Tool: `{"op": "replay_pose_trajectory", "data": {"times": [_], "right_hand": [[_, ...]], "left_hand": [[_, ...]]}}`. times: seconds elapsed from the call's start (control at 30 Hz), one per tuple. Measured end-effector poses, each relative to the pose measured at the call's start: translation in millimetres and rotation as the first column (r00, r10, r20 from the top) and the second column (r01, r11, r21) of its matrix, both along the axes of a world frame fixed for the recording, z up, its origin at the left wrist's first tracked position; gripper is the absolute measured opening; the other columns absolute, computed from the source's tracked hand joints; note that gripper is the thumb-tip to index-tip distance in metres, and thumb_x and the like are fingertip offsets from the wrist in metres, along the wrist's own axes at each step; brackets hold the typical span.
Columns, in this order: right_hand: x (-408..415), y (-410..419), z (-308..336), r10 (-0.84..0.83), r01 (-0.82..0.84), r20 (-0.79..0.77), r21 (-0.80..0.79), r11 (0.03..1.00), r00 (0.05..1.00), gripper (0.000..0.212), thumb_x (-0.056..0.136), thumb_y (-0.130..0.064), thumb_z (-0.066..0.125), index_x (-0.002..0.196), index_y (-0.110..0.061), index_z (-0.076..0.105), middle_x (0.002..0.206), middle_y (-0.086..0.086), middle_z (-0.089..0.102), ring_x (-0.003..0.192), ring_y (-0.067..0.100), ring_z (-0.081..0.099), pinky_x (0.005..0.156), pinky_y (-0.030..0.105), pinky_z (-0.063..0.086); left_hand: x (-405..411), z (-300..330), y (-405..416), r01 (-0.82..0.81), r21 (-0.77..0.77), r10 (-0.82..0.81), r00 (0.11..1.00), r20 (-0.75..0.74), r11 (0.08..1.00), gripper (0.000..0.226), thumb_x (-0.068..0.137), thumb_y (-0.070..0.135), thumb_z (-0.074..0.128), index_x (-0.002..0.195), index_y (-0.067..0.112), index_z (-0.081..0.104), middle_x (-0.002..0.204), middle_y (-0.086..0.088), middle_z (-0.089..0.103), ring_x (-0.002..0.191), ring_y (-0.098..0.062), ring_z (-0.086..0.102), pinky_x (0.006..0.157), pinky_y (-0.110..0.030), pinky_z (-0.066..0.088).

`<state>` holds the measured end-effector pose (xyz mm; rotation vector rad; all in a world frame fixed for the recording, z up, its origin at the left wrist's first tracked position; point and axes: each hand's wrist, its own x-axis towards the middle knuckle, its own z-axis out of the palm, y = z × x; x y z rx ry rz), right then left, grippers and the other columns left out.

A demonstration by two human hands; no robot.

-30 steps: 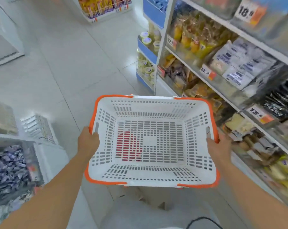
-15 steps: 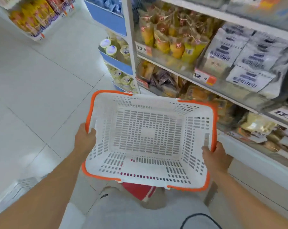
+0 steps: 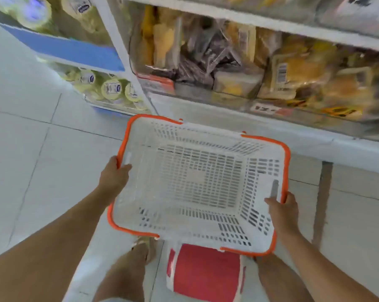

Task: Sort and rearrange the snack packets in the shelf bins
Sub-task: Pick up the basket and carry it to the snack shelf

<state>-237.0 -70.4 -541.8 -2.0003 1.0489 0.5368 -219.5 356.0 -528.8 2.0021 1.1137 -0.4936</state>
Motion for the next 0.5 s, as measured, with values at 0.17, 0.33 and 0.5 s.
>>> {"op": "replay_pose_trajectory", "data": {"times": [0.17,0.33,0.5], "right_hand": [[11.1,-34.9,-123.5,-0.070,0.063,-0.084,-0.086,0.994,0.994,0.058,0.066,-0.053,0.070,0.110,-0.017,0.061,0.101,0.009,0.068,0.083,0.029,0.068,0.074,0.046,0.059],[39.1,-63.2,-172.4,-0.046,0.045,-0.095,-0.012,0.999,0.994,0.034,0.086,-0.029,0.072,0.110,-0.010,0.059,0.091,0.010,0.068,0.077,0.026,0.064,0.070,0.037,0.051],[66.7,-78.8,-207.7,-0.091,0.089,-0.041,-0.034,0.995,0.995,0.039,0.085,-0.026,0.072,0.118,-0.015,0.056,0.104,0.004,0.067,0.092,0.026,0.065,0.079,0.040,0.054]], "left_hand": [[43.1,-138.6,-16.9,0.054,-0.198,-0.072,0.994,-0.087,0.979,0.023,0.099,0.030,0.053,0.116,0.016,0.049,0.100,-0.006,0.057,0.091,-0.024,0.055,0.077,-0.036,0.043],[86.0,-217.6,-39.1,0.068,-0.244,-0.085,0.995,-0.059,0.967,0.022,0.096,0.027,0.057,0.115,0.015,0.055,0.089,-0.004,0.058,0.078,-0.021,0.055,0.068,-0.032,0.043],[103.6,-240.3,-59.8,0.086,-0.196,-0.099,0.993,-0.056,0.977,0.035,0.095,0.023,0.061,0.125,0.010,0.048,0.096,-0.007,0.062,0.092,-0.028,0.062,0.074,-0.035,0.047]]}}
